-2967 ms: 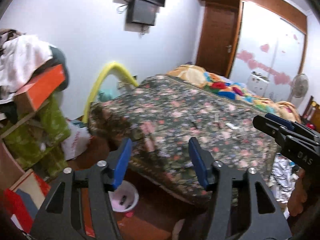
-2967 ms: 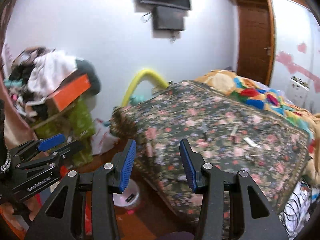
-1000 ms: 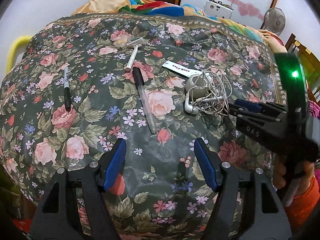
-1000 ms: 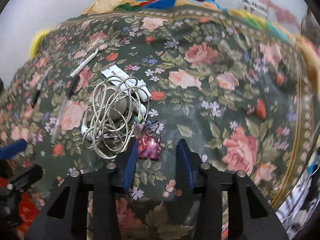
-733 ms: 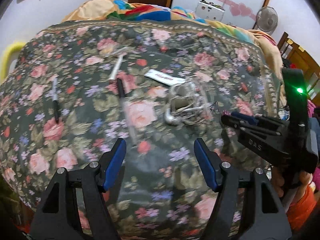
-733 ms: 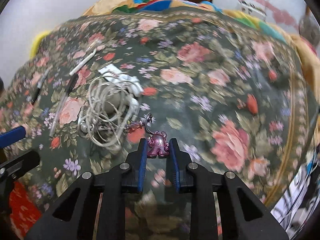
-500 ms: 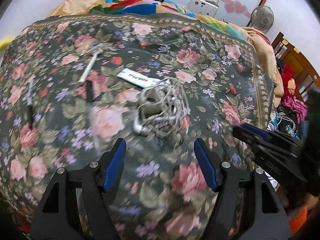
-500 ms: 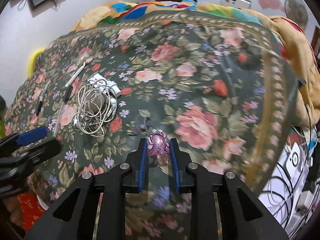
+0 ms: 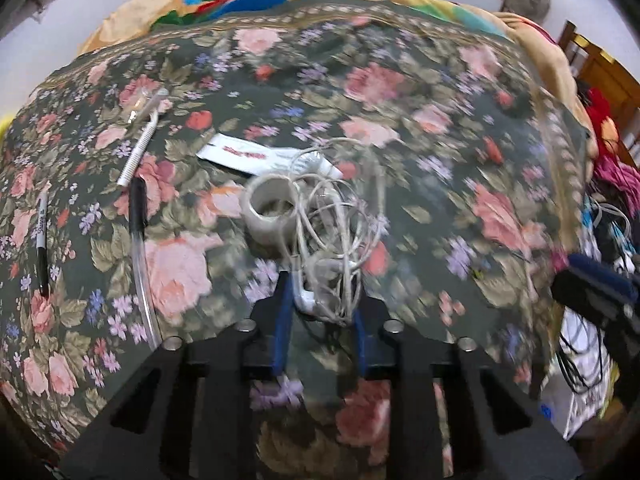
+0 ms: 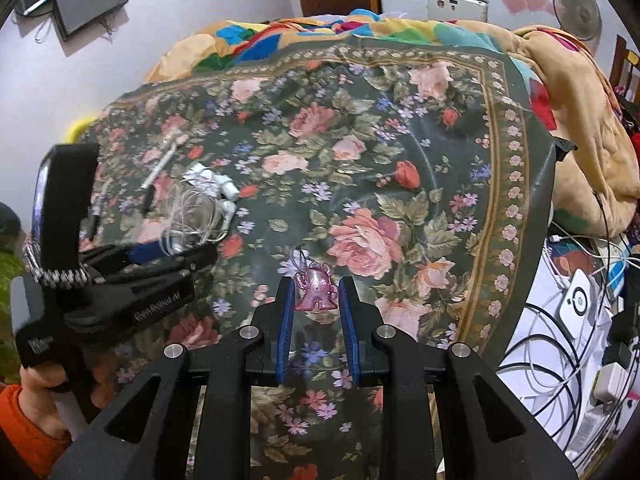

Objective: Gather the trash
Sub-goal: 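Grasp the pink trinket with the right gripper while the left grasps the white earphones, then carry earphones and trinket to the white bin with both grippers, then open both grippers over the bin, dropping earphones and trinket, then move both open grippers back over the bed items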

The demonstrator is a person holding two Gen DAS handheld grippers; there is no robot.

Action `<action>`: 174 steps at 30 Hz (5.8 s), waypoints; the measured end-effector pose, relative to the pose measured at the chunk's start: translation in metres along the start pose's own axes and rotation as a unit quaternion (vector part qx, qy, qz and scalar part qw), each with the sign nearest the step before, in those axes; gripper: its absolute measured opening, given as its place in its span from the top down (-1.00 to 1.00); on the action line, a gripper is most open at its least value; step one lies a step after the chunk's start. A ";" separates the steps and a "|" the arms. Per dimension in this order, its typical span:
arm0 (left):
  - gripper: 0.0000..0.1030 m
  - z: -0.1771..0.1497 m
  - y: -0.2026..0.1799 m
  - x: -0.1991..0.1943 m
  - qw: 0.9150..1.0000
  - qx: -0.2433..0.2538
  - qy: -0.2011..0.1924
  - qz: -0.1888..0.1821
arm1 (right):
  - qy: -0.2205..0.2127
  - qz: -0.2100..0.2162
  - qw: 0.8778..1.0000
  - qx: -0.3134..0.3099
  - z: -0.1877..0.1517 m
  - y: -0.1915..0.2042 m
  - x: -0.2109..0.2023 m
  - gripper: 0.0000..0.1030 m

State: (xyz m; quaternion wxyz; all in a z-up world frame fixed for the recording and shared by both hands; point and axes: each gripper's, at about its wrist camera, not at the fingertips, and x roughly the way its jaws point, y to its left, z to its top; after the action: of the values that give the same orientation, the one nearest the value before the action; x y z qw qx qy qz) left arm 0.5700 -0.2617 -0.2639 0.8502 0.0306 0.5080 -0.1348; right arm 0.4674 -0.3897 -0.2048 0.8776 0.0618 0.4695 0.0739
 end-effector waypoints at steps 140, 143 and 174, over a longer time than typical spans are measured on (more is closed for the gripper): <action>0.11 -0.198 0.102 -0.412 0.952 -0.110 -0.268 0.100 | -0.219 0.069 0.962 -0.145 -0.062 0.236 -0.263 0.20; -0.09 -0.178 0.084 -0.396 0.955 -0.095 -0.265 0.092 | -0.223 0.052 0.964 -0.137 -0.052 0.215 -0.262 0.20; -0.72 -0.048 0.088 -0.130 0.987 -0.091 -0.123 0.049 | -0.057 -0.008 0.996 -0.066 0.028 0.081 -0.024 -0.62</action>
State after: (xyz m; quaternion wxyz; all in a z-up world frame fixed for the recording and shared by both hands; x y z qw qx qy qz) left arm 0.4936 -0.1418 -0.1810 0.9108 -0.0392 0.4080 -0.0491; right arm 0.4717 -0.3156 -0.1554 0.9056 0.0043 0.4137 0.0936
